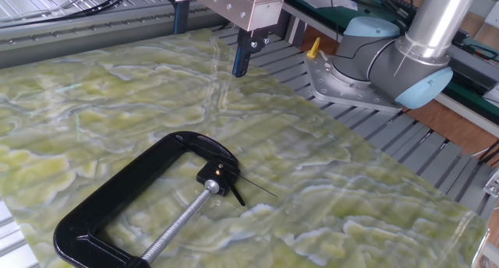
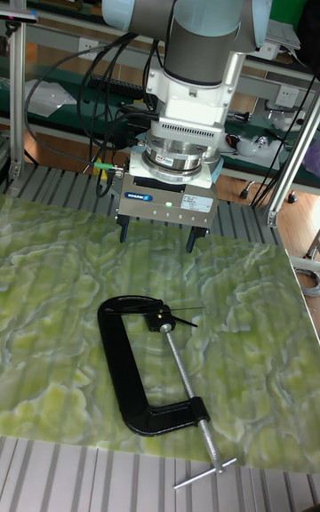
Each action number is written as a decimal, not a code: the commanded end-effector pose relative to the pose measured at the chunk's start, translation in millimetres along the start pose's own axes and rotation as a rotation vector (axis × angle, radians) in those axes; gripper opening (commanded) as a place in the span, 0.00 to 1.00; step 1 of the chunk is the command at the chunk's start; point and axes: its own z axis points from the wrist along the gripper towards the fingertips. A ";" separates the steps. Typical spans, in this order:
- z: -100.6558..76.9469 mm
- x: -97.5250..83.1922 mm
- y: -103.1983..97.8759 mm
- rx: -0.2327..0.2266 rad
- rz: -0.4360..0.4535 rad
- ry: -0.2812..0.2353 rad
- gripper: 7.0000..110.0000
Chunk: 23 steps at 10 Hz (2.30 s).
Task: Turn the hands of a clock
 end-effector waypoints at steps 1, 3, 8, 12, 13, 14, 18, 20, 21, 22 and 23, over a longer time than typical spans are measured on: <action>-0.4 5.0 15.6 -0.052 0.189 0.024 0.97; 0.5 4.6 16.1 -0.052 0.189 0.024 0.00; 2.5 3.8 15.8 -0.050 0.188 0.023 0.00; 2.7 3.7 14.7 -0.046 0.189 0.022 0.00; 2.9 3.7 14.6 -0.046 0.188 0.022 0.00; 3.2 3.6 14.2 -0.044 0.188 0.022 0.00; 3.5 3.6 13.1 -0.040 0.188 0.022 0.00; 5.6 3.7 11.7 -0.033 0.183 0.023 0.00; 6.5 3.5 11.7 -0.033 0.182 0.023 0.00; 7.0 3.4 11.3 -0.032 0.180 0.023 0.00; 7.1 3.4 11.3 -0.032 0.180 0.023 0.00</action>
